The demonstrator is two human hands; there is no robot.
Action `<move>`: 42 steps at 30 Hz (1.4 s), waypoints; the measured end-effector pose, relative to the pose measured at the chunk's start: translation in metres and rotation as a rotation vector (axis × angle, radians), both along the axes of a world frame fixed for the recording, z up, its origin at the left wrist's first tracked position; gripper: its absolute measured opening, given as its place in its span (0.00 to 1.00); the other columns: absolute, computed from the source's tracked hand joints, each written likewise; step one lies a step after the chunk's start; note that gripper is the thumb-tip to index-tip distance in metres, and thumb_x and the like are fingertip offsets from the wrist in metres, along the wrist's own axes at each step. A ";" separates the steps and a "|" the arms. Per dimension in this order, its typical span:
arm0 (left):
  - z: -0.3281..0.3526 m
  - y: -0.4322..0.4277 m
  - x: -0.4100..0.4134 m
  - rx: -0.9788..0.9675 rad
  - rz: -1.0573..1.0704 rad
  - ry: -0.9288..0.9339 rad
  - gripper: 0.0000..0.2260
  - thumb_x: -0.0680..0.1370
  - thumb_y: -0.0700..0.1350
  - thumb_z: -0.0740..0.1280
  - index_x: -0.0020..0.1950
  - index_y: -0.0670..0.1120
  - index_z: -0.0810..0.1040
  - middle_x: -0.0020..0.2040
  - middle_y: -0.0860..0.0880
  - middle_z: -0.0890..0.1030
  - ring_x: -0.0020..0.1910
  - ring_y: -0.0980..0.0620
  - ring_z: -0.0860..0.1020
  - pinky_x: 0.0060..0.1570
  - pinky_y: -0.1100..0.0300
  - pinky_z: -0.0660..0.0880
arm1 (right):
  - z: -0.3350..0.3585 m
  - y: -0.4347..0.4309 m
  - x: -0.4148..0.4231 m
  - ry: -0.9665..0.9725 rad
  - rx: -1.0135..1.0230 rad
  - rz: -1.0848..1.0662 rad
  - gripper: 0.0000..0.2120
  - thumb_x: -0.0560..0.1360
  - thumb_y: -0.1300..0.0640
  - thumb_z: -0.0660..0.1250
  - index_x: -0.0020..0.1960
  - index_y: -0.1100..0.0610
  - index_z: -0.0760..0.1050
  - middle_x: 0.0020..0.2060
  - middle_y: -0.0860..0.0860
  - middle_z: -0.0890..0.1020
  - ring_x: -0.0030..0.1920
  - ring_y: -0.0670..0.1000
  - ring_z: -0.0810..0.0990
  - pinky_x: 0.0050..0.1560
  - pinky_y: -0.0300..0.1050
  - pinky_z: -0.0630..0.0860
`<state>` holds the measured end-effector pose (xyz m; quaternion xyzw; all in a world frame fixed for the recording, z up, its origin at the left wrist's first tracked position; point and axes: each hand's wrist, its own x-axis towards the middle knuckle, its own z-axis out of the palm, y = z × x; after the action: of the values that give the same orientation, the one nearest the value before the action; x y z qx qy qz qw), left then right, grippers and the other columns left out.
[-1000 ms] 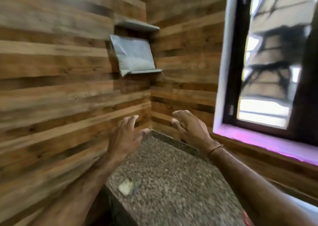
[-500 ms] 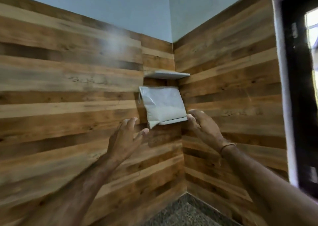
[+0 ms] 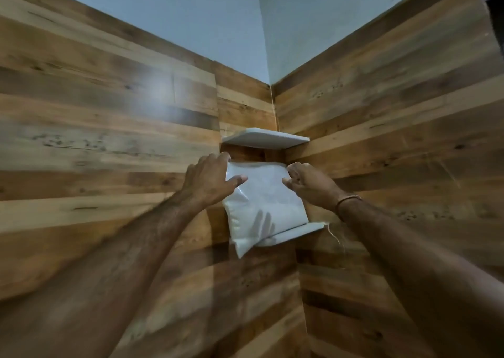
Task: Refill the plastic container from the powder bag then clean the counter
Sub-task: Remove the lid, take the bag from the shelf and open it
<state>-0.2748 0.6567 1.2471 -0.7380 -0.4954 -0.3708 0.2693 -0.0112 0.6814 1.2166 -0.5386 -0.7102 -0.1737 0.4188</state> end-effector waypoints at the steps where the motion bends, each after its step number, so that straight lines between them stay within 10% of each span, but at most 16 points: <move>1: 0.012 0.028 0.001 0.017 0.002 0.027 0.31 0.78 0.67 0.64 0.75 0.48 0.70 0.71 0.47 0.75 0.69 0.44 0.73 0.62 0.46 0.71 | 0.011 0.030 -0.003 -0.008 0.010 -0.016 0.16 0.83 0.44 0.63 0.64 0.53 0.73 0.52 0.49 0.74 0.44 0.44 0.73 0.46 0.43 0.70; 14: 0.053 0.159 0.020 0.111 0.028 0.135 0.19 0.78 0.63 0.69 0.42 0.48 0.73 0.40 0.50 0.76 0.36 0.52 0.74 0.37 0.57 0.66 | 0.078 0.161 -0.047 -0.193 -0.085 -0.109 0.28 0.81 0.63 0.65 0.80 0.52 0.65 0.75 0.56 0.72 0.73 0.58 0.71 0.75 0.50 0.66; 24: 0.046 0.166 0.020 0.159 -0.206 0.141 0.17 0.78 0.62 0.69 0.43 0.48 0.77 0.38 0.50 0.78 0.36 0.52 0.77 0.39 0.56 0.70 | 0.068 0.143 -0.014 -0.258 0.084 -0.310 0.13 0.82 0.46 0.66 0.57 0.53 0.85 0.48 0.49 0.80 0.48 0.50 0.77 0.40 0.37 0.68; 28: 0.052 0.143 0.022 0.245 -0.221 0.221 0.20 0.78 0.66 0.65 0.41 0.49 0.78 0.37 0.51 0.79 0.37 0.52 0.77 0.39 0.56 0.70 | 0.060 0.095 0.006 -0.377 0.315 -0.438 0.15 0.82 0.42 0.63 0.47 0.47 0.84 0.44 0.48 0.81 0.52 0.53 0.76 0.50 0.47 0.61; 42: -0.020 -0.023 0.097 0.345 -0.363 0.295 0.31 0.70 0.75 0.42 0.36 0.52 0.72 0.34 0.53 0.76 0.37 0.50 0.79 0.34 0.57 0.69 | -0.033 -0.166 0.086 -0.313 0.253 -0.337 0.22 0.81 0.40 0.60 0.33 0.51 0.67 0.30 0.48 0.74 0.30 0.55 0.74 0.33 0.47 0.68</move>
<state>-0.1774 0.6336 1.2267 -0.8038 -0.2402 -0.3803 0.3893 0.0752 0.5156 1.1835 -0.5593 -0.6392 -0.4097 0.3327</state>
